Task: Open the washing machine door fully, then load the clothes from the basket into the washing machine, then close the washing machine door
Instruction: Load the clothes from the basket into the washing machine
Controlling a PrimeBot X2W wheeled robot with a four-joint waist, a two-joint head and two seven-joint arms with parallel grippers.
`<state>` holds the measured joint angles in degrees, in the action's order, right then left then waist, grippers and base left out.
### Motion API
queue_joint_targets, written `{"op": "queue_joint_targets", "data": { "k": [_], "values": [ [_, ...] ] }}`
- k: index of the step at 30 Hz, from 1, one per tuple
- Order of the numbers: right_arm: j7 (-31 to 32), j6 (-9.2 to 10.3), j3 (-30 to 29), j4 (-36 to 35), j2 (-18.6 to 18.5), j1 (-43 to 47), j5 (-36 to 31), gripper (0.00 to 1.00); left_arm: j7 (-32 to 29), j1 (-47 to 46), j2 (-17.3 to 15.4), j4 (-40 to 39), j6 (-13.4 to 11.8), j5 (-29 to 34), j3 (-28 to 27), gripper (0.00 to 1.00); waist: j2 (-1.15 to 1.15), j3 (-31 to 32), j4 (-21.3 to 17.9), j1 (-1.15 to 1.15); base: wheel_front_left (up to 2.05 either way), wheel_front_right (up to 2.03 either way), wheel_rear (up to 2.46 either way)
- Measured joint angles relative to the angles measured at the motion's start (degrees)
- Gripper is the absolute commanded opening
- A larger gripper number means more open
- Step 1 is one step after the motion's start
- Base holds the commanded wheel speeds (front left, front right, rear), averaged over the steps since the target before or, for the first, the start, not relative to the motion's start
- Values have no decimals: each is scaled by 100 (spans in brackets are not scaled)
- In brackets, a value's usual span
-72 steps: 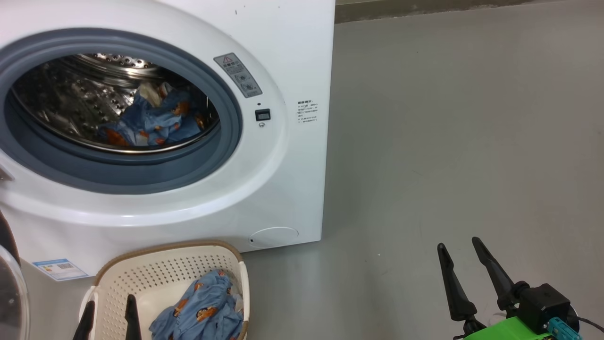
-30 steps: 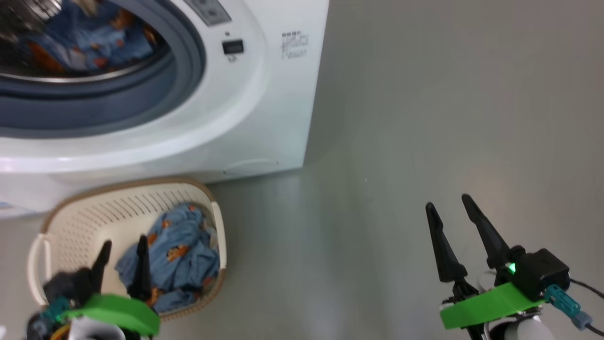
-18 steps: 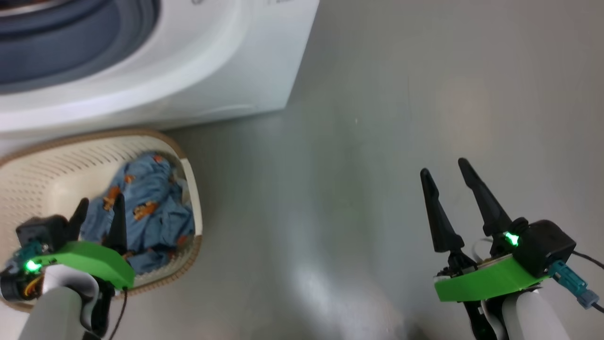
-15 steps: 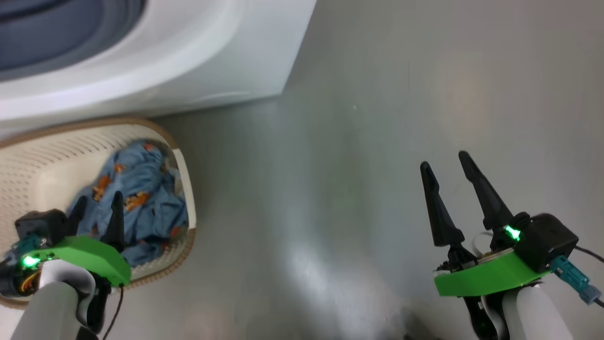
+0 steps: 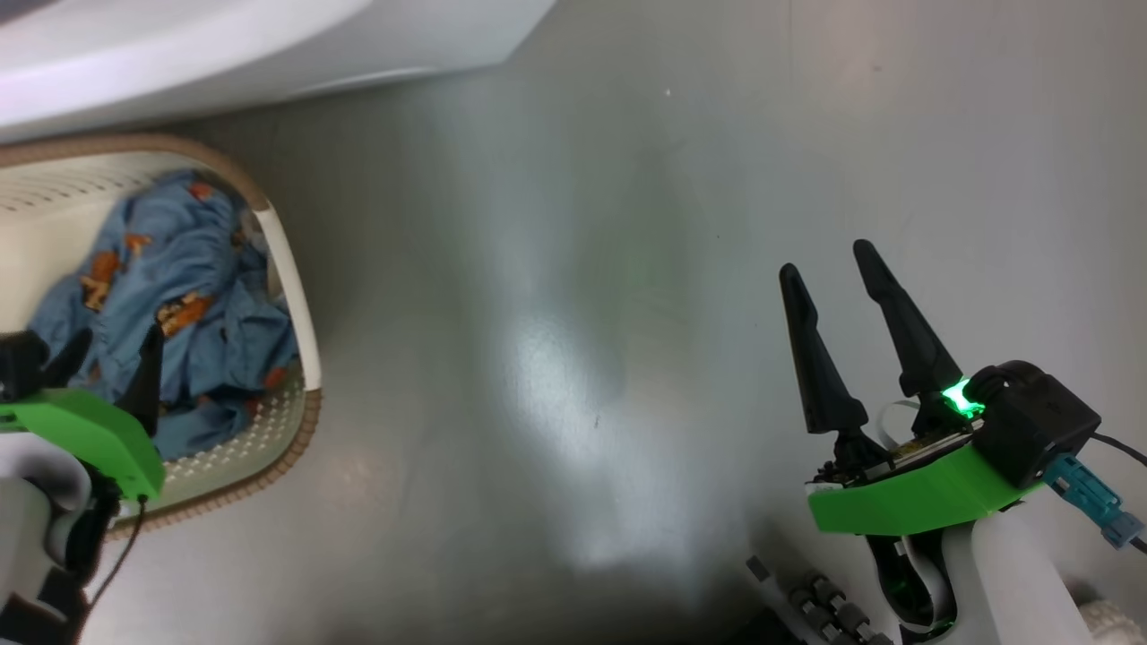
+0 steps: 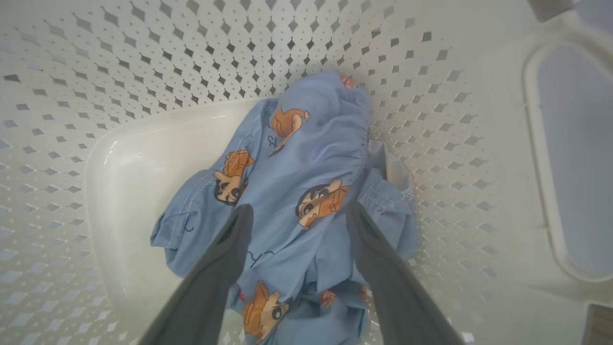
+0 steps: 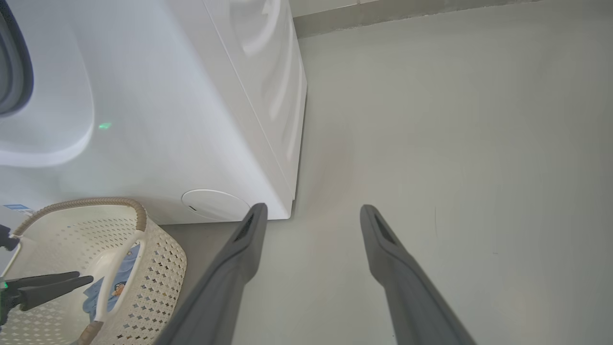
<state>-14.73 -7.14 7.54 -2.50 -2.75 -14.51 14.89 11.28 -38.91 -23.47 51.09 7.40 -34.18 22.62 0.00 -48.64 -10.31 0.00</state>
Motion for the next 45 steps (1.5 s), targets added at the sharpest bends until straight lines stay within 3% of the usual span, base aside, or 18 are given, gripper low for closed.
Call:
{"op": "queue_joint_targets", "data": {
  "k": [18, 37, 38, 39, 40, 45],
  "values": [
    [0, 0, 218, -19, 1, -119, 394, 100, -77, -808, -991, 107, 0, -635, 1427, 100, 0, -679, -419, 0, 0, 0, 0],
    [0, 0, 272, -44, 4, -118, 495, 100, -331, -1318, -1101, 290, 0, -921, 2369, 100, 0, -838, -601, 0, 0, 0, 0],
    [0, 0, 269, -44, 4, -118, 495, 100, -335, -1324, -1101, 299, 0, -951, 2407, 44, 0, -835, -602, 0, 0, 0, 0],
    [0, 0, 265, -44, 4, -118, 495, 100, -357, -1333, -1101, 311, 0, -961, 2450, 18, 0, -831, -601, 0, 0, 0, 0],
    [0, 0, 260, -42, 4, -118, 495, 100, -357, -1338, -1100, 319, 0, -971, 2486, 0, 0, -824, -598, 0, 0, 0, 0],
    [0, 0, 183, -21, 4, -118, 495, 100, -222, -1341, -1047, 379, 0, -1157, 2564, 0, 0, -742, -550, 0, 0, 0, 0]
  ]
}}
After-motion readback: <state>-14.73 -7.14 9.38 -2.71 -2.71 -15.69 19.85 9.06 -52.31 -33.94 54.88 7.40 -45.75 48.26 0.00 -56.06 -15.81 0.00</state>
